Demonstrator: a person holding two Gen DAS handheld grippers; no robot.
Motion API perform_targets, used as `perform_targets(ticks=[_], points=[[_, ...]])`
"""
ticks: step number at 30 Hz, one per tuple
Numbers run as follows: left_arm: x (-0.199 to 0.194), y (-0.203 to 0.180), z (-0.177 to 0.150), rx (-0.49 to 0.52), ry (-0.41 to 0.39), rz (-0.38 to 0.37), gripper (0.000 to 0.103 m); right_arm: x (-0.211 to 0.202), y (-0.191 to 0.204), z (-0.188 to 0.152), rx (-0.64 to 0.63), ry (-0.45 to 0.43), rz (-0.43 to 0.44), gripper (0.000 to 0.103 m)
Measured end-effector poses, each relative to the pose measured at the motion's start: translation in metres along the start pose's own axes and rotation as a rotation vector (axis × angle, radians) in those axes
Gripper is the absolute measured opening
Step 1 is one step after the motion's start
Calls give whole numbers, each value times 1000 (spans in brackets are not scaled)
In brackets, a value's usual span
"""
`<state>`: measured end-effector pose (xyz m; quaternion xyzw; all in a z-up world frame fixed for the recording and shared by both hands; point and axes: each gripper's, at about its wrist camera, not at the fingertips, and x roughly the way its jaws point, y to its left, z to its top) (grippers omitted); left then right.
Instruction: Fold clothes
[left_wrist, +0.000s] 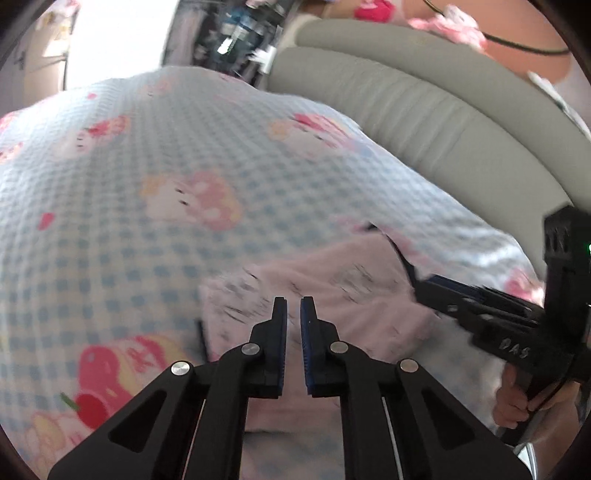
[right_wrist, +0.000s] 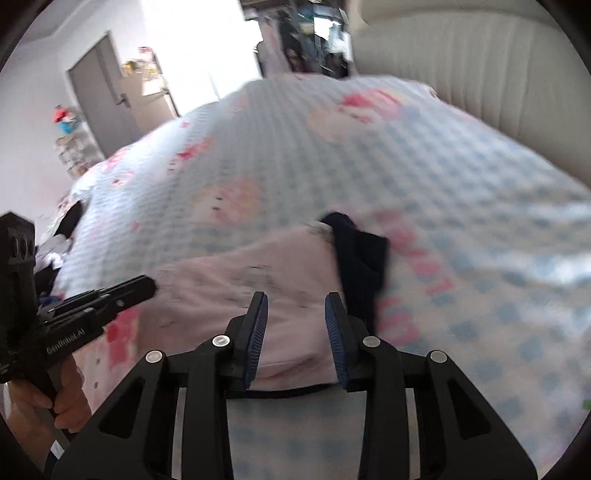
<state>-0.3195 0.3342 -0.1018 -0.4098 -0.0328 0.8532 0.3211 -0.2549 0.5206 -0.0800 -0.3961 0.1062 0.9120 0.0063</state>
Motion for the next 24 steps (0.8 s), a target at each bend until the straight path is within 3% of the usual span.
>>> perform_targets(ticks=[3,5,6,10,15,17,18,19,21,24], points=[[30,3,-12,0,106,40,10,22,4,-10,-22,97,3,31],[47,11,-22,-39,171,45,3,34,-4,-18,-18,130,-8,22],[48,13,-24,-55,177,44,3,37,-9,-21,-7,136,-2,14],[43,16,-27,-60,185,32,3,31,-21,-22,43,140,36,5],[25,17,-30,-32,187,21,3,16,-26,-26,39,127,19,4],[12,17,-28,-35,172,25,4,4,-26,-26,49,97,23,11],[6,18,-25,-38,160,33,5,-3,-25,-27,45,78,15,25],[-3,19,-23,-39,148,40,7,-12,-23,-27,37,57,-12,46],[-20,24,-18,-45,127,41,12,-28,-20,-24,42,34,-37,48],[-47,35,-9,-63,81,57,33,-45,-10,-16,62,19,-45,50]])
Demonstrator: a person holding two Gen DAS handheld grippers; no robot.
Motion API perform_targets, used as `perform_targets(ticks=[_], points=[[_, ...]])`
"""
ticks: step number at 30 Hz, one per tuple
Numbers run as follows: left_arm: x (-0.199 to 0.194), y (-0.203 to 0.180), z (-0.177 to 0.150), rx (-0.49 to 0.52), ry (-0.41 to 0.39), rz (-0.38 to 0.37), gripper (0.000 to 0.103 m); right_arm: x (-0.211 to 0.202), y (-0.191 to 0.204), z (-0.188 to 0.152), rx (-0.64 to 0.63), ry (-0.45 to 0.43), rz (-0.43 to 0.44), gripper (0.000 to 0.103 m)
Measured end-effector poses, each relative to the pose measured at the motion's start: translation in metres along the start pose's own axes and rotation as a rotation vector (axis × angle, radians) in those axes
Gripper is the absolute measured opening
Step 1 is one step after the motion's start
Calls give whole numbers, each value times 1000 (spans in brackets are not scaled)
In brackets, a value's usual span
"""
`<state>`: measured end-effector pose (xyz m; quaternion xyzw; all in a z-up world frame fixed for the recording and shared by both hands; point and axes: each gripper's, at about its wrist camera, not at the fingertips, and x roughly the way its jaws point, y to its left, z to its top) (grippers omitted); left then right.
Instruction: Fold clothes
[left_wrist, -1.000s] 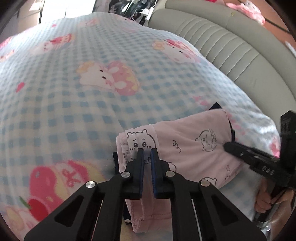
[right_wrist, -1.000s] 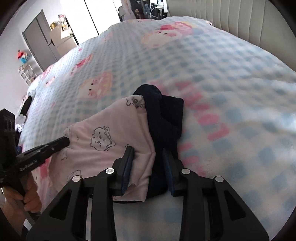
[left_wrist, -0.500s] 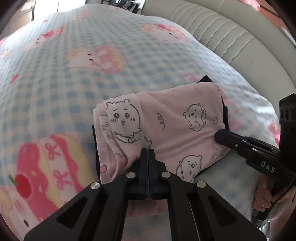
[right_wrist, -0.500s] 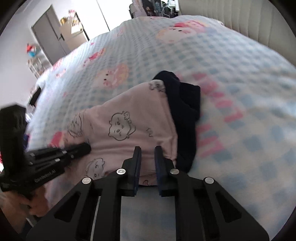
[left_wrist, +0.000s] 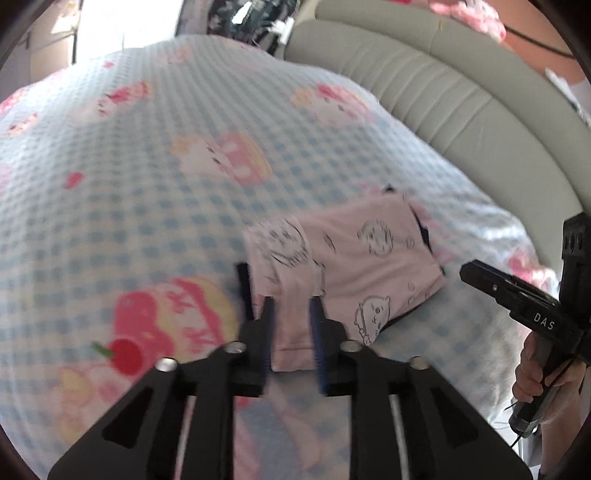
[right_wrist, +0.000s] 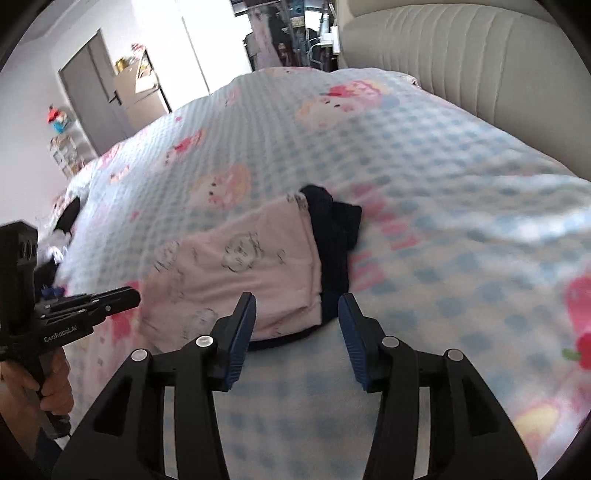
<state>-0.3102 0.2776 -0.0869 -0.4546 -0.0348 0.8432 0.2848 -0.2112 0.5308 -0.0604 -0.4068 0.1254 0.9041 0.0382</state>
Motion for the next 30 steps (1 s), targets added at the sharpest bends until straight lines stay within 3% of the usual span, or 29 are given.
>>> perform_targets(ticks=[2,9,16,21,25,30], points=[[-23,10,7,-6,-48,28,52,-7,12,6,11,-5,-8,59],[-98,57,35,-5,-168,186,66,-13,82,26,37,-18,25,88],[-165,125,27,-99,-244,307,74,-6,174,25,-41,3,60,102],[-203,163,6,-177,-199,327,75,-6,226,9,-36,12,38,102],[-246,167,-8,-160,-237,390,77,-20,261,-1,-23,30,116,102],[-290,171,-42,-184,-273,415,78,-48,294,-24,-85,29,128,102]])
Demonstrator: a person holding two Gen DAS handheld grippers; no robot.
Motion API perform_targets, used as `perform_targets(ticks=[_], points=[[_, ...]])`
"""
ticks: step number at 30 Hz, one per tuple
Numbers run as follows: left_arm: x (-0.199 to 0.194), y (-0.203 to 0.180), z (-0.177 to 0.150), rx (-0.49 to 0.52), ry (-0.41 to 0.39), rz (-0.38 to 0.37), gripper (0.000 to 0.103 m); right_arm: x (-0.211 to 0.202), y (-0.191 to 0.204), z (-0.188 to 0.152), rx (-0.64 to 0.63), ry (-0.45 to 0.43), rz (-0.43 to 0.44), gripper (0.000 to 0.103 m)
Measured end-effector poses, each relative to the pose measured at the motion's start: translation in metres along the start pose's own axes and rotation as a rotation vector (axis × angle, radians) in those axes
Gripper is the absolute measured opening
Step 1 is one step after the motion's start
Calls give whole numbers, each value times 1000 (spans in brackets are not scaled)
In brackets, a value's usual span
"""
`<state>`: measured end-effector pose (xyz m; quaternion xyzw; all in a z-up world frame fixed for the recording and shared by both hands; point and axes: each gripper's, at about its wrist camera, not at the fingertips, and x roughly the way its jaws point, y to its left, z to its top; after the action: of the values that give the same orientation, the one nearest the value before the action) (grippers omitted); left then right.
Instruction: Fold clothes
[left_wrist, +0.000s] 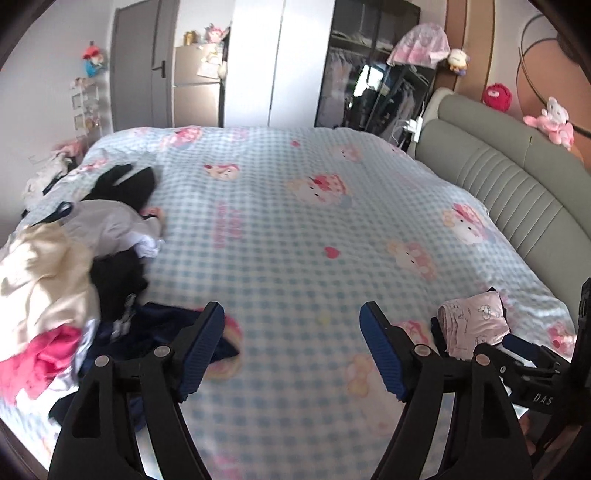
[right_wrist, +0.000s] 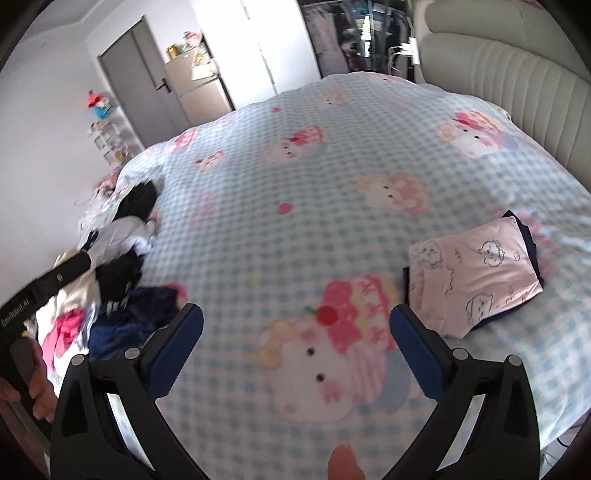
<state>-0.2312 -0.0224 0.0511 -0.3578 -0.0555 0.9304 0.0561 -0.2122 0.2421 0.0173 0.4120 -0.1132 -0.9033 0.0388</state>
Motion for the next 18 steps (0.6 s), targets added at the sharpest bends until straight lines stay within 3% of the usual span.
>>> perform_targets(ticks=[6,13,18], points=[[-49,15,-56,2,-2,85,79,-38,28,-46,-60,3,-16,102],[-116,11,-135,-15,-35,60,80,-88,35,-125,23,19,51,102],[-140,9,-177,-19,-5,104,82,-114,39,-172,34,34,50,102]])
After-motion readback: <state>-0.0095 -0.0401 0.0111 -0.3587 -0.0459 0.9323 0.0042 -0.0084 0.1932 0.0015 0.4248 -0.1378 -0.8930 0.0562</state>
